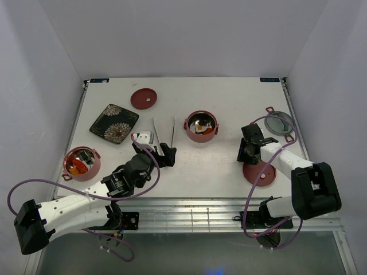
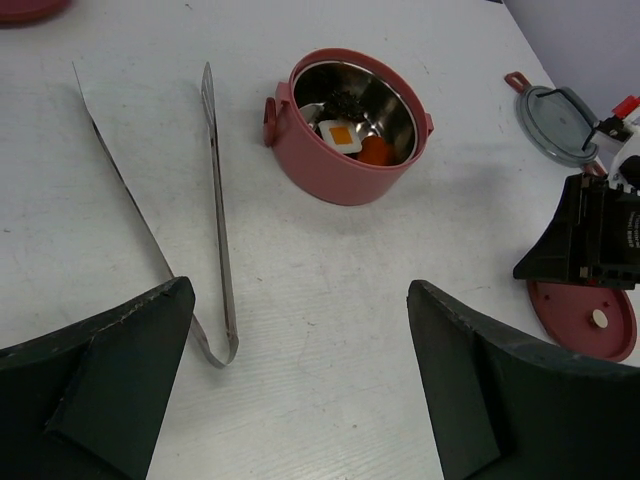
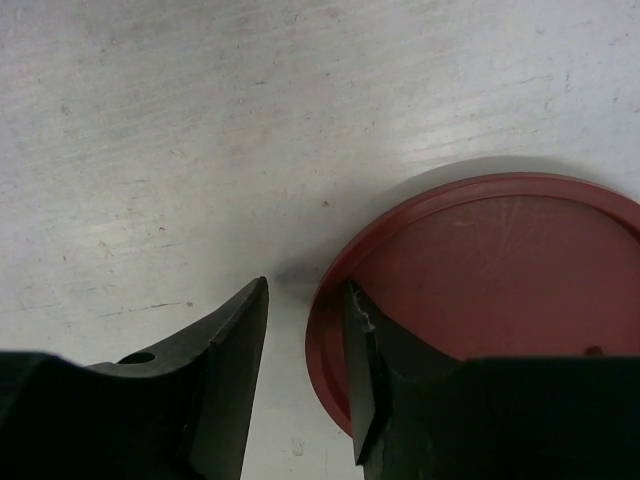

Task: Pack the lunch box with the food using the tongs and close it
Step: Pick up the box lid from the center of the board, then close the box lid on the packing box.

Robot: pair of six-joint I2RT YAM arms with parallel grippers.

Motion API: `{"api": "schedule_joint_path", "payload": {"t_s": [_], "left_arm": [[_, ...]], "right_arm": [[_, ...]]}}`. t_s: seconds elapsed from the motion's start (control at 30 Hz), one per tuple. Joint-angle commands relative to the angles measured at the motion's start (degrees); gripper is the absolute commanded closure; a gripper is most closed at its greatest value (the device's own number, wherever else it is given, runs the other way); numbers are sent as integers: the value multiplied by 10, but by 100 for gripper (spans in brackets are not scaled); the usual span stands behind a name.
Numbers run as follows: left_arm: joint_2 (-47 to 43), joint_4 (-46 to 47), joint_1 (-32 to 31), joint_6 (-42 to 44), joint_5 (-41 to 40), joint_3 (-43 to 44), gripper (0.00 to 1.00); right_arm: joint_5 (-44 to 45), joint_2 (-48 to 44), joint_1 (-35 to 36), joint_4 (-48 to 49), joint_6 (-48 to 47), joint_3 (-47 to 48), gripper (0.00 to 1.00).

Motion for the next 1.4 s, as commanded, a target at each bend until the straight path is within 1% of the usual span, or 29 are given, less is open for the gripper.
{"api": "schedule_joint_path", "payload": {"t_s": [0.0,0.07,0.1,0.2,0.37,0.47,0.5,0.63,0.8,0.9,0.93,1.0,1.03,1.13,1.17,1.23,1.27,1.33,1.37], "left_arm": [[-18,16,-2,-2,-16,-8,2],[-18,15,-2,-1,-18,-8,2],[-16,15,-2,-1,-20,-8,2],[-13,15,-2,-1,-23,-8,2],[-4,16,-2,1,-27,-8,2],[-3,16,-2,1,-34,-8,2],[-3,15,-2,1,-36,-7,2],[-9,15,-2,1,-52,-11,2],[-30,15,-2,-1,-81,-22,2],[-48,17,-2,-4,-96,-29,2],[-58,18,-2,-5,-99,-34,2],[-68,19,-2,-6,-108,-38,2],[-76,20,-2,-6,-112,-41,2],[-89,21,-2,-6,-123,-48,2],[-95,20,-2,-5,-126,-49,2],[-100,18,-2,-6,-133,-52,2],[-106,18,-2,-6,-136,-54,2],[-113,21,-2,-6,-141,-57,2],[-117,22,-2,-6,-142,-60,2]], "right_arm": [[17,12,12,-13,1,23,59],[18,14,13,-13,-1,24,62],[16,14,14,-8,-8,24,65],[-8,16,19,11,-24,24,70],[-20,37,42,23,-61,39,75],[-5,62,68,21,-73,56,85],[1,77,80,20,-76,62,91],[47,109,101,-2,-78,100,92],[59,115,105,-24,-91,155,92],[67,121,105,-53,-102,218,92],[67,125,106,-61,-105,261,92],[64,138,111,-82,-110,306,92],[64,144,115,-87,-112,351,92],[49,180,130,-98,-120,418,92],[45,210,139,-105,-124,471,92],[41,246,151,-133,-138,530,92],[41,283,165,-141,-143,588,92],[32,321,175,-169,-149,646,92],[28,357,185,-176,-159,696,92]]}}
